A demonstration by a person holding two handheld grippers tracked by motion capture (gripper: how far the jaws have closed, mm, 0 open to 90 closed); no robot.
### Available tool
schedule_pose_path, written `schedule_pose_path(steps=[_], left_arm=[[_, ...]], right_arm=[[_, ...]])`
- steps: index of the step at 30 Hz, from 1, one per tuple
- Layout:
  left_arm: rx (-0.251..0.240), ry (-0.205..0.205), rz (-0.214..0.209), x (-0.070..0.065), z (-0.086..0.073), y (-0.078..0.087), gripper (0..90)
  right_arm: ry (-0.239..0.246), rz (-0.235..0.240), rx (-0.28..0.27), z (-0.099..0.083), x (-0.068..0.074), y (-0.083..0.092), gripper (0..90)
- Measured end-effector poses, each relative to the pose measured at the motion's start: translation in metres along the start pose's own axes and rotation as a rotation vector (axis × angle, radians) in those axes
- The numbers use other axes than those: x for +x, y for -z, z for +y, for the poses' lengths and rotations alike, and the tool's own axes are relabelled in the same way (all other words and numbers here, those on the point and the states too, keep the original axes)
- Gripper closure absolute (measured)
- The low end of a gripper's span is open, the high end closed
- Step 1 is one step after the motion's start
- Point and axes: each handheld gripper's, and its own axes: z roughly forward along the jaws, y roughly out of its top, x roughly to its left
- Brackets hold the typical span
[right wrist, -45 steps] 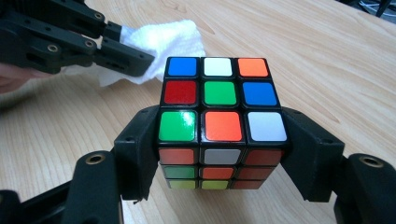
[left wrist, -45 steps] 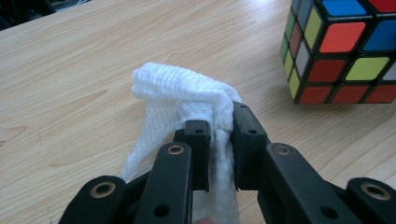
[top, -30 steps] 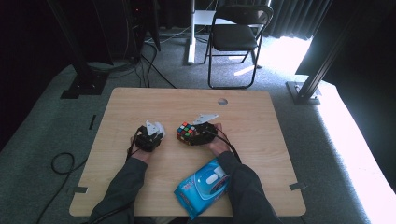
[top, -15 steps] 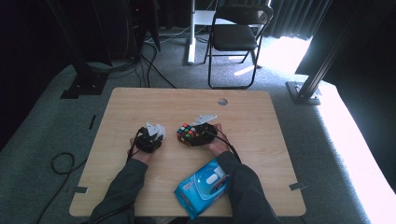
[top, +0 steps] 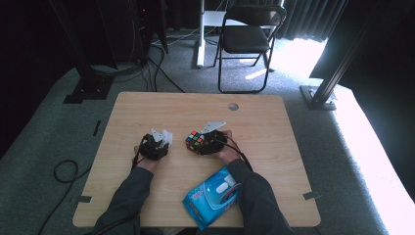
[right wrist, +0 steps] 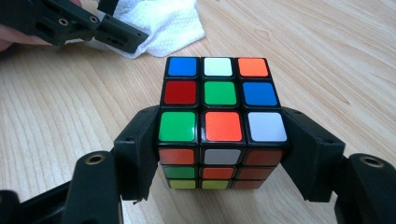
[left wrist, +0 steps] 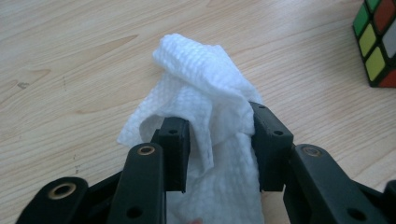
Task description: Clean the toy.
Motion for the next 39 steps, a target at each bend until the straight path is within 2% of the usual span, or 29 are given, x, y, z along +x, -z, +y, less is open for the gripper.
schedule_pose_path(steps=[2, 3, 6, 12, 16, 22, 26, 33, 39], left_arm=[[0.000, -0.001, 0.001, 0.000, 0.000, 0.000, 60.9], [-0.003, 0.002, -0.003, 0.001, 0.000, 0.000, 59.3], [-0.010, 0.014, -0.010, 0.002, -0.001, 0.001, 56.1], [-0.034, 0.017, -0.028, 0.001, 0.000, 0.005, 51.3], [-0.049, 0.030, -0.047, 0.001, 0.003, 0.008, 45.0], [-0.084, 0.026, -0.040, -0.001, 0.008, 0.016, 38.8], [-0.108, 0.027, -0.025, 0.002, 0.012, 0.023, 37.0], [-0.145, 0.069, -0.015, 0.013, 0.012, 0.034, 36.8], [-0.147, 0.083, -0.024, 0.018, 0.010, 0.038, 48.4]], right_arm=[[0.008, 0.003, -0.002, 0.000, 0.000, 0.000, 33.9], [0.034, -0.004, -0.001, 0.000, 0.004, 0.000, 30.6], [0.054, -0.020, -0.008, 0.001, 0.007, 0.000, 25.7], [0.050, -0.018, -0.024, 0.000, 0.006, 0.002, 22.6], [0.050, -0.016, -0.040, 0.001, 0.006, 0.003, 22.1], [0.054, -0.010, -0.074, 0.002, 0.008, 0.007, 22.0], [0.023, -0.013, -0.115, 0.002, 0.004, 0.012, 24.3], [-0.013, -0.034, -0.180, 0.003, 0.000, 0.021, 32.3], [-0.057, -0.063, -0.216, 0.001, -0.005, 0.026, 45.5]])
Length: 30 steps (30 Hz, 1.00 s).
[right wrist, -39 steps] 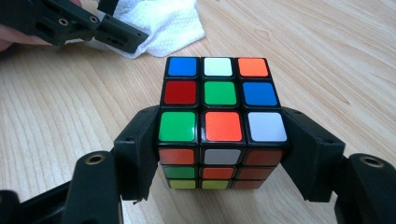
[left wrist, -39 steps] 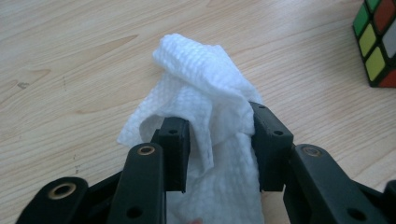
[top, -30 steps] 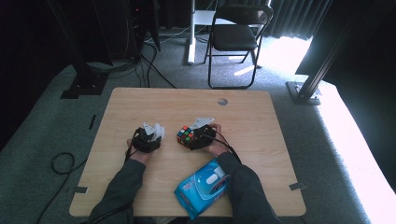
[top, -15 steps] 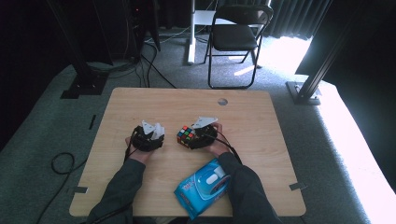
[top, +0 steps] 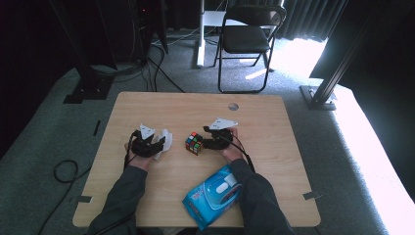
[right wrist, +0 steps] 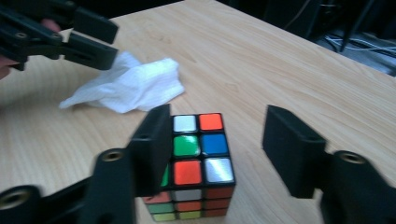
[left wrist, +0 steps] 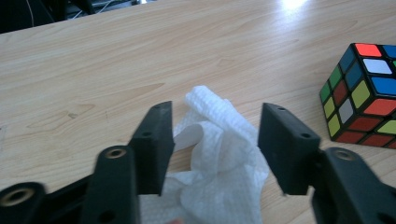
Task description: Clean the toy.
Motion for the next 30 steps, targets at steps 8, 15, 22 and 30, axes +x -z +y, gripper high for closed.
schedule_pose_path(steps=[8, 15, 22, 30], left_arm=[[-0.014, 0.037, 0.026, 0.005, 0.001, 0.005, 73.7], [-0.021, 0.044, 0.053, 0.011, 0.000, 0.010, 90.0], [-0.018, 0.057, 0.074, 0.017, -0.005, 0.012, 90.0], [-0.029, 0.093, 0.095, 0.026, -0.010, 0.017, 90.0]], right_arm=[[-0.080, -0.111, 0.012, -0.001, -0.006, 0.000, 75.8], [-0.105, -0.173, 0.059, -0.002, -0.009, -0.002, 90.0], [-0.100, -0.192, 0.087, -0.004, -0.010, -0.005, 90.0], [-0.108, -0.216, 0.110, -0.006, -0.012, -0.006, 90.0]])
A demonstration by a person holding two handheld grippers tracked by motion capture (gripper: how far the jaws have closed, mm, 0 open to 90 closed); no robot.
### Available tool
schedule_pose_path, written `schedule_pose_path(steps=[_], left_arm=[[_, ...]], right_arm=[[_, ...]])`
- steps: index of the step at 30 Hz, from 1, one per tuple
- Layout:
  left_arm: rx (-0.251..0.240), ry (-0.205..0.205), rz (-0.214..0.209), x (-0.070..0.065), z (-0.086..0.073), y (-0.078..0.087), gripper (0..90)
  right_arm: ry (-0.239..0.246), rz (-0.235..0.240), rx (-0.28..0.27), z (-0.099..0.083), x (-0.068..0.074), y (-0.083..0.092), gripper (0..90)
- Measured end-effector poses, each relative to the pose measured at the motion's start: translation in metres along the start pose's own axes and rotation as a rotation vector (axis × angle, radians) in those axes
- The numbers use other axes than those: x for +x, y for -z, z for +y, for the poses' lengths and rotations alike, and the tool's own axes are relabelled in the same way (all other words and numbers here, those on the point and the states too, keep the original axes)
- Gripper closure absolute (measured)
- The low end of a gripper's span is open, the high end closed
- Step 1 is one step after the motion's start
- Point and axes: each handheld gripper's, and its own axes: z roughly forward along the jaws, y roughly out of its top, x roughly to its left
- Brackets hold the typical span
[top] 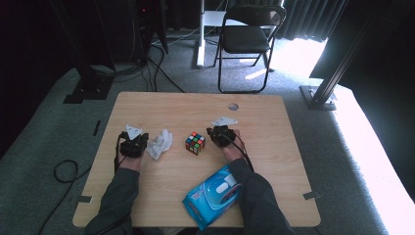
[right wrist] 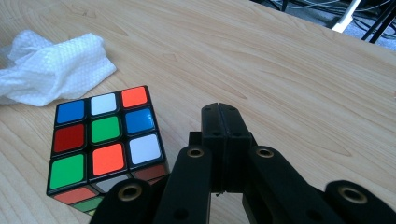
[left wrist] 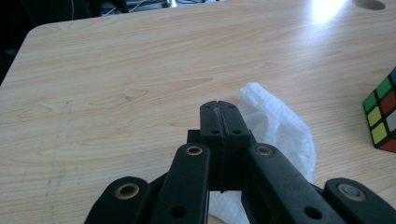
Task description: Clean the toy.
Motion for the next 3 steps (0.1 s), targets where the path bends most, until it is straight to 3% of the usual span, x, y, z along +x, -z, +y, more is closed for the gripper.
schedule_pose_path(steps=[3], left_arm=[[-0.002, 0.004, 0.003, 0.0013, -0.0007, 0.0007, 90.0]], right_arm=[[0.002, -0.001, 0.001, -0.0001, 0.0001, -0.0003, 90.0]])
